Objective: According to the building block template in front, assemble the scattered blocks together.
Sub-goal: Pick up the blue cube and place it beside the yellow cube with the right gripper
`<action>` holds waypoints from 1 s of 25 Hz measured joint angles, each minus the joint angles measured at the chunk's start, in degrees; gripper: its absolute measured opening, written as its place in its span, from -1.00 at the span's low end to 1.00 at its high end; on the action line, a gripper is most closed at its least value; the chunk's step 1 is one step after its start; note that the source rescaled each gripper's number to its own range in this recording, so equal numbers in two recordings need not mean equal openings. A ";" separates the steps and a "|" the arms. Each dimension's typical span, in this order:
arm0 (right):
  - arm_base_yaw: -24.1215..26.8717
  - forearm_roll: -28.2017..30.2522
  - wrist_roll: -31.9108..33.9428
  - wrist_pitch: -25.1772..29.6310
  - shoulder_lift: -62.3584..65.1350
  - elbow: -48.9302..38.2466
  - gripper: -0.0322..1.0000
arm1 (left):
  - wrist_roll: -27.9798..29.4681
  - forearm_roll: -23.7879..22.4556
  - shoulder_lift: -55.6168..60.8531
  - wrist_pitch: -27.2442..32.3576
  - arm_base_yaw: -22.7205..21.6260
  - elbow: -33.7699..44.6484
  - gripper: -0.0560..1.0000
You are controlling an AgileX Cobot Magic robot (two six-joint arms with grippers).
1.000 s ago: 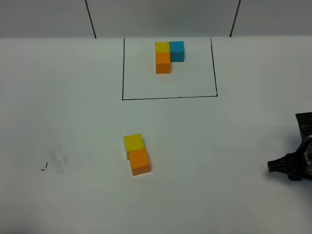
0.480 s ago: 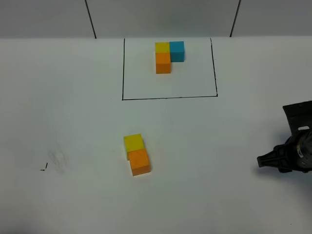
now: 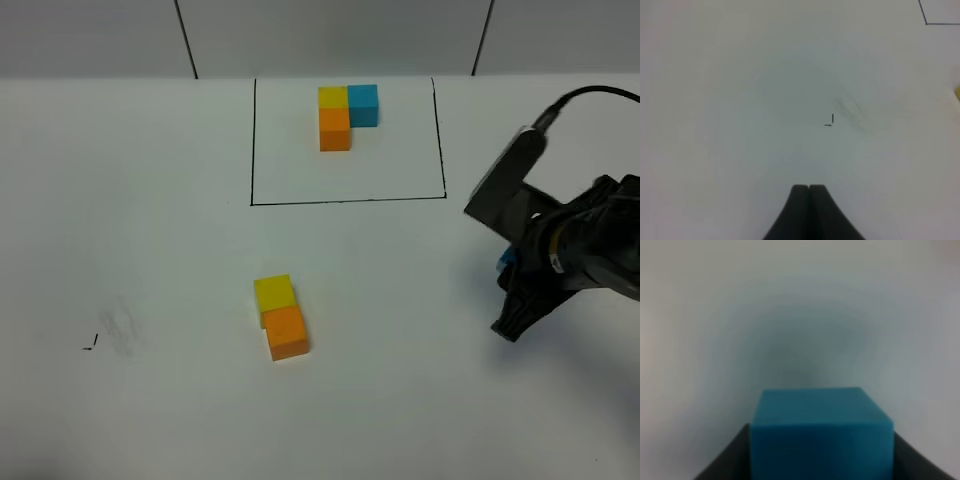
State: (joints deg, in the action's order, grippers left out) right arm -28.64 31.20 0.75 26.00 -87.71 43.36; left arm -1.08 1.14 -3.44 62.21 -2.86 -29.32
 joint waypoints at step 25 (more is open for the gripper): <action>-5.26 -9.79 -40.57 -2.95 0.00 0.67 0.25 | 0.00 0.00 0.00 0.00 0.00 0.00 -0.89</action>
State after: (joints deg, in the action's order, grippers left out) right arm -33.89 21.41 -39.82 23.05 -87.71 44.03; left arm -1.08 1.14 -3.44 62.21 -2.86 -29.32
